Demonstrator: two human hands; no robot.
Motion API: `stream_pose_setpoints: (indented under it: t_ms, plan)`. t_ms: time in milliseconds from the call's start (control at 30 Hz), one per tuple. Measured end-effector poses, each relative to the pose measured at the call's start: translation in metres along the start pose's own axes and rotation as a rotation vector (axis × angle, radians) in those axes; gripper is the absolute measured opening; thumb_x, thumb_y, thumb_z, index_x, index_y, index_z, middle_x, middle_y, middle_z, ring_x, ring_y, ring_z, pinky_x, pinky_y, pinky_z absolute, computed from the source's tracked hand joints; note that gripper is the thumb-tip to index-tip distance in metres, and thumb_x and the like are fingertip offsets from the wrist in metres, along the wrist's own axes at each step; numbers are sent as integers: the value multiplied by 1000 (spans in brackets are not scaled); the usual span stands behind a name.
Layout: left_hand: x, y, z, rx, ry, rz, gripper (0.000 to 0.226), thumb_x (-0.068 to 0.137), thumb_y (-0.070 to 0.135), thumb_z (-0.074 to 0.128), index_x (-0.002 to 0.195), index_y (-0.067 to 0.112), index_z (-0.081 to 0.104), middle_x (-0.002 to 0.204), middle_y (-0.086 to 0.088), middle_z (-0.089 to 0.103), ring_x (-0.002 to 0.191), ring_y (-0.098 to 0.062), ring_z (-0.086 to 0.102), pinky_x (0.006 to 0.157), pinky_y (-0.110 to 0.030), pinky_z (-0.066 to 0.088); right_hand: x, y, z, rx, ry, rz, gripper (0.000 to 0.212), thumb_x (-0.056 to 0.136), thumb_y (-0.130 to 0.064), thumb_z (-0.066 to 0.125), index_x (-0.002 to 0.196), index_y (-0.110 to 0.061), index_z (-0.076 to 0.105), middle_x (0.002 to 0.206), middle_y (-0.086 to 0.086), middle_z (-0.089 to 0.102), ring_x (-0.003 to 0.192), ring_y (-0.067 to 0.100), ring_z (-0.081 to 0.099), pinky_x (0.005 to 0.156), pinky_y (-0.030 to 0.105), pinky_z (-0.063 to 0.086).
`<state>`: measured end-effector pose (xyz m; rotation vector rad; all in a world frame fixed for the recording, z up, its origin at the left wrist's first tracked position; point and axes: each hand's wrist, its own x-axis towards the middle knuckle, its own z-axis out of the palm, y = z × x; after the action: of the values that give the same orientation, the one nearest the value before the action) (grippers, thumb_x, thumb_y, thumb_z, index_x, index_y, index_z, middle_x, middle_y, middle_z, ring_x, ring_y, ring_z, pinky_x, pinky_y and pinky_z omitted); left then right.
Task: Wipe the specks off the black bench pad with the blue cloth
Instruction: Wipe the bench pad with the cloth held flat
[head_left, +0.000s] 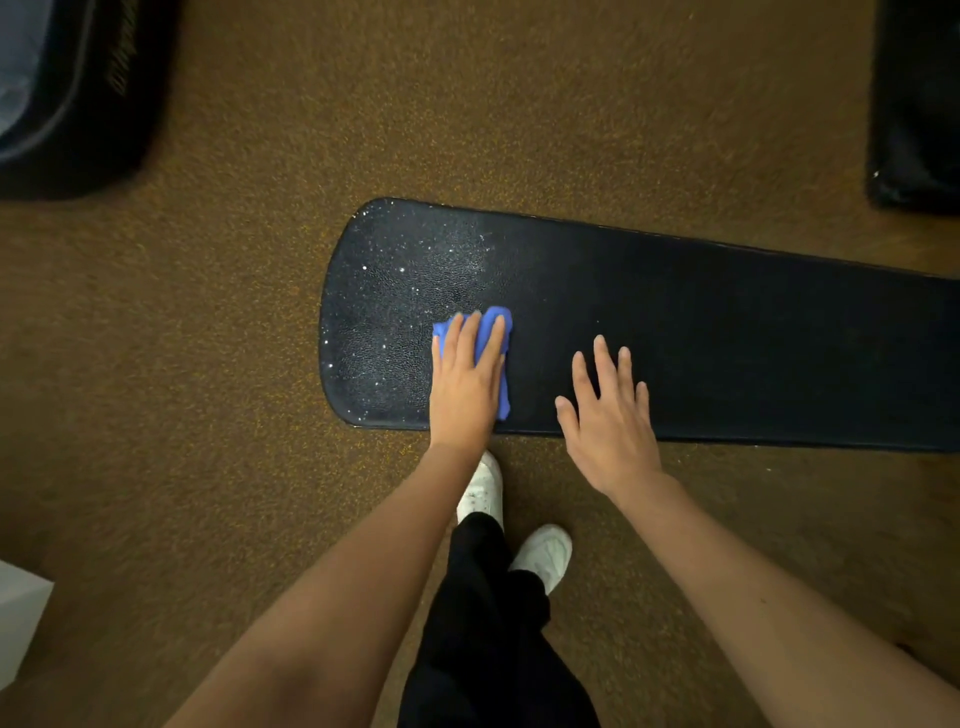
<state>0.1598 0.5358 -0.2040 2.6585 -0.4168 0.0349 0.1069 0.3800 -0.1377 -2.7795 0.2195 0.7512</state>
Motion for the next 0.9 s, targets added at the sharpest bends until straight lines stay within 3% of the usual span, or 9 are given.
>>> stream_pose_setpoints:
  t_ms: [133, 300, 600, 767, 900]
  plan:
    - [14, 5, 1, 13, 44, -39, 43, 94, 20, 38, 133, 6, 48, 132, -25, 48, 126, -45, 41, 102, -58, 35, -1, -1, 2, 9, 9, 5, 59, 99, -40, 28, 149, -16, 9, 157, 6, -9, 143, 30, -10, 115, 51, 10]
    - [-14, 0, -4, 68, 7, 165, 41, 93, 20, 40, 131, 9, 47, 129, -23, 51, 124, -43, 44, 100, -58, 34, 1, -2, -1, 6, -4, 3, 60, 99, -42, 27, 149, -15, 9, 157, 6, -11, 143, 29, -11, 115, 51, 10]
    - [48, 2, 3, -10, 53, -8, 41, 93, 14, 41, 130, -3, 48, 126, -34, 48, 120, -51, 43, 97, -59, 38, 7, -1, 0, 22, 2, -32, 62, 98, -42, 27, 149, -13, 7, 157, 7, -11, 143, 27, -12, 114, 51, 8]
    - [26, -22, 1, -18, 11, 258, 38, 95, 16, 43, 132, 6, 44, 129, -27, 45, 124, -42, 38, 103, -56, 34, 8, 1, -2, 36, 7, -37, 61, 98, -40, 28, 149, -13, 10, 157, 6, -10, 143, 27, -10, 115, 52, 10]
    - [58, -21, 2, -70, 63, 101, 39, 96, 18, 40, 132, 4, 46, 130, -19, 37, 122, -37, 35, 103, -51, 34, 8, 0, -3, 16, -21, -24, 62, 98, -41, 27, 149, -14, 6, 157, 6, -13, 143, 26, -14, 116, 50, 8]
